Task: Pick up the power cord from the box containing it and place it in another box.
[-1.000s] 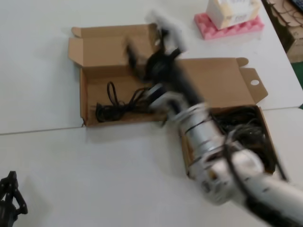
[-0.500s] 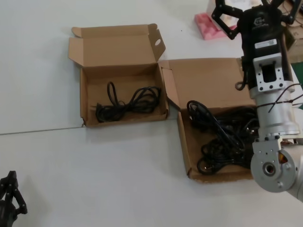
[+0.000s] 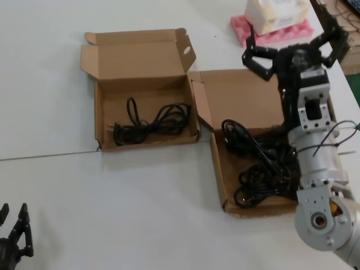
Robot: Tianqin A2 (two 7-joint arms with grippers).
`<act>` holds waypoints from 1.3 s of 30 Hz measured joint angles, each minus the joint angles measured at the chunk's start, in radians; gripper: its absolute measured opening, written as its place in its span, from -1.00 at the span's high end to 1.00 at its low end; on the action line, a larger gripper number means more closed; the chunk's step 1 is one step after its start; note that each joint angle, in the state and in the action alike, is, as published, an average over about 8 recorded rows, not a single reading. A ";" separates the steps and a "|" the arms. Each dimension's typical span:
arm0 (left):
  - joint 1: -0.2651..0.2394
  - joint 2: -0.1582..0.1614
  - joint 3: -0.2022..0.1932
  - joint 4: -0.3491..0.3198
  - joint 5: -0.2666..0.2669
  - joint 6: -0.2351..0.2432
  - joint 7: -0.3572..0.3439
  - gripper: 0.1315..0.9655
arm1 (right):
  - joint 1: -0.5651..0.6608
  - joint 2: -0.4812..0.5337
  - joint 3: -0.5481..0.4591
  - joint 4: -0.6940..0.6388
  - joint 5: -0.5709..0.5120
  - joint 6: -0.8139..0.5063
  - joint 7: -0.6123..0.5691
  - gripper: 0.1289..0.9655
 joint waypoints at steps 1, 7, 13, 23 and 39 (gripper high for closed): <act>0.000 0.000 0.000 0.000 0.000 0.000 0.000 0.70 | -0.013 -0.003 0.014 0.006 0.004 -0.013 0.000 -0.96; 0.000 0.000 0.000 0.000 0.000 0.000 0.000 0.64 | -0.093 -0.023 0.097 0.043 0.031 -0.092 0.000 -0.98; 0.000 0.000 0.000 0.000 0.000 0.000 0.000 0.36 | -0.174 -0.043 0.182 0.079 0.057 -0.171 0.000 -1.00; 0.000 0.000 0.000 0.000 0.000 0.000 0.000 -0.18 | -0.307 -0.077 0.322 0.141 0.101 -0.303 0.000 -1.00; 0.000 0.000 0.000 0.000 0.000 0.000 0.000 -0.81 | -0.522 -0.130 0.546 0.239 0.172 -0.515 0.000 -1.00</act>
